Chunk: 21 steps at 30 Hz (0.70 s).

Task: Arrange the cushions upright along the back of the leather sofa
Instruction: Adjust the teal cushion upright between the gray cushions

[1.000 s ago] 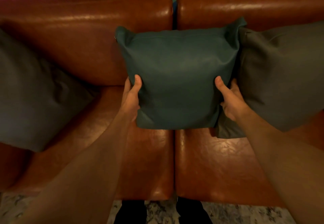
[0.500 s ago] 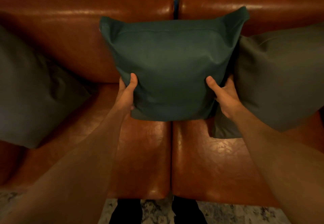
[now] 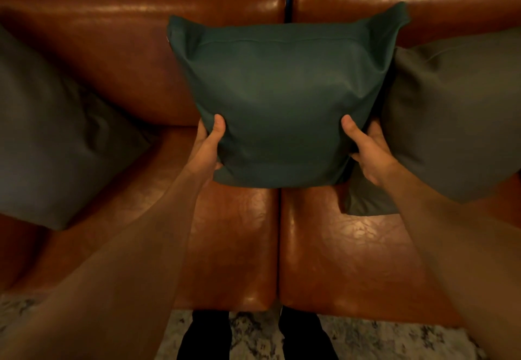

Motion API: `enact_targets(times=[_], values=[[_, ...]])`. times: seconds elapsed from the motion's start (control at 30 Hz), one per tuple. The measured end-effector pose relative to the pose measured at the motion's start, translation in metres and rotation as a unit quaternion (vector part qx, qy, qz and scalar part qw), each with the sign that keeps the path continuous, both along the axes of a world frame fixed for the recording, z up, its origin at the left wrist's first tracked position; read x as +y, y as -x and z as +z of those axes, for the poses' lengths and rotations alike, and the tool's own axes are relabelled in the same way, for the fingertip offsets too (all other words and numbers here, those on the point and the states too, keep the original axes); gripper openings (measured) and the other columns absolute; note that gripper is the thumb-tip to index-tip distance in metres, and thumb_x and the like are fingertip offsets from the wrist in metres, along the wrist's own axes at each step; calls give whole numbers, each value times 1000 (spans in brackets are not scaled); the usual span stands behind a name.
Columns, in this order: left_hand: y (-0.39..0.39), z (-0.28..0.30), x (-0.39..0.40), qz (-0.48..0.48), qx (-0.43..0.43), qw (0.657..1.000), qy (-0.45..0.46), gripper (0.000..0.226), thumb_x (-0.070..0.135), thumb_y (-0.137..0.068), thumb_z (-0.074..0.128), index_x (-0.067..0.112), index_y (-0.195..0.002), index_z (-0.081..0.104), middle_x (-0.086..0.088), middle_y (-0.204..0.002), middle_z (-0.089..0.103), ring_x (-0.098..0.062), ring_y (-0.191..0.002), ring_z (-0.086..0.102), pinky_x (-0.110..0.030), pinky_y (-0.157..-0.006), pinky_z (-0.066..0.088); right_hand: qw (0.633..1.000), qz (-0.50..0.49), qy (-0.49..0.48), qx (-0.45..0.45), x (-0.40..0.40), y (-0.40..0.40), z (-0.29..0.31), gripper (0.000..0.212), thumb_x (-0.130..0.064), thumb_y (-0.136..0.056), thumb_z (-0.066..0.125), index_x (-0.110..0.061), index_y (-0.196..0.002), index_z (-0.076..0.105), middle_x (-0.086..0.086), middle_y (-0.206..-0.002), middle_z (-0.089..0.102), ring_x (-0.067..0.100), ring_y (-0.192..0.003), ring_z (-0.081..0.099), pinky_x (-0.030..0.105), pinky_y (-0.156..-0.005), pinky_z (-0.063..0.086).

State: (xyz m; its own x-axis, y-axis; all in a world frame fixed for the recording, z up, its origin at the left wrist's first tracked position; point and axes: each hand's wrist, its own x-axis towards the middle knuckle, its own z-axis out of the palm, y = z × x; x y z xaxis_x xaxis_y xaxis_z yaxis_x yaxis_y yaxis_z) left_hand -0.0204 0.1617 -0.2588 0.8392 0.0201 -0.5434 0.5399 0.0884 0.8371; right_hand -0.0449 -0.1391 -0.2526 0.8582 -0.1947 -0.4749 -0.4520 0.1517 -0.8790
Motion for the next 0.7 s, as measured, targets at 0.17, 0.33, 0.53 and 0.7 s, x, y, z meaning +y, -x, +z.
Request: enact_targets(times=[0.17, 0.33, 0.53, 0.7], values=[[-5, 5, -2, 7, 27, 999, 32, 82, 73, -79, 66, 53, -151, 33, 21, -154, 49, -14, -141, 50, -63, -110, 46, 1000, -1, 4, 8, -1, 1, 0, 70, -39, -91, 67, -30, -151, 31, -30, -118, 56, -14, -100, 56, 31, -96, 46], [-2, 3, -3, 12, 45, 997, 58, 90, 75, -68, 71, 53, -149, 38, 19, -156, 50, -16, -143, 49, -66, -108, 46, 1000, 7, -11, 10, -3, 3, 10, 90, -57, -72, 77, -37, -148, 34, -23, -136, 57, 0, -121, 55, 49, -108, 41], [-1, -3, -14, 15, 47, 995, 84, 73, 67, -83, 62, 47, -150, 41, 16, -153, 54, -18, -142, 52, -67, -108, 47, 999, -19, -32, -3, -4, 8, 15, 76, -49, -81, 74, -35, -147, 40, -23, -133, 62, 2, -121, 60, 40, -101, 47], [-4, -1, -15, 15, 15, 998, 58, 65, 72, -74, 66, 54, -135, 52, 20, -149, 57, -15, -140, 54, -65, -107, 47, 998, -32, -51, -5, -6, 13, 15, 103, -68, -59, 82, -41, -147, 38, -23, -140, 59, 6, -131, 55, 55, -116, 35]])
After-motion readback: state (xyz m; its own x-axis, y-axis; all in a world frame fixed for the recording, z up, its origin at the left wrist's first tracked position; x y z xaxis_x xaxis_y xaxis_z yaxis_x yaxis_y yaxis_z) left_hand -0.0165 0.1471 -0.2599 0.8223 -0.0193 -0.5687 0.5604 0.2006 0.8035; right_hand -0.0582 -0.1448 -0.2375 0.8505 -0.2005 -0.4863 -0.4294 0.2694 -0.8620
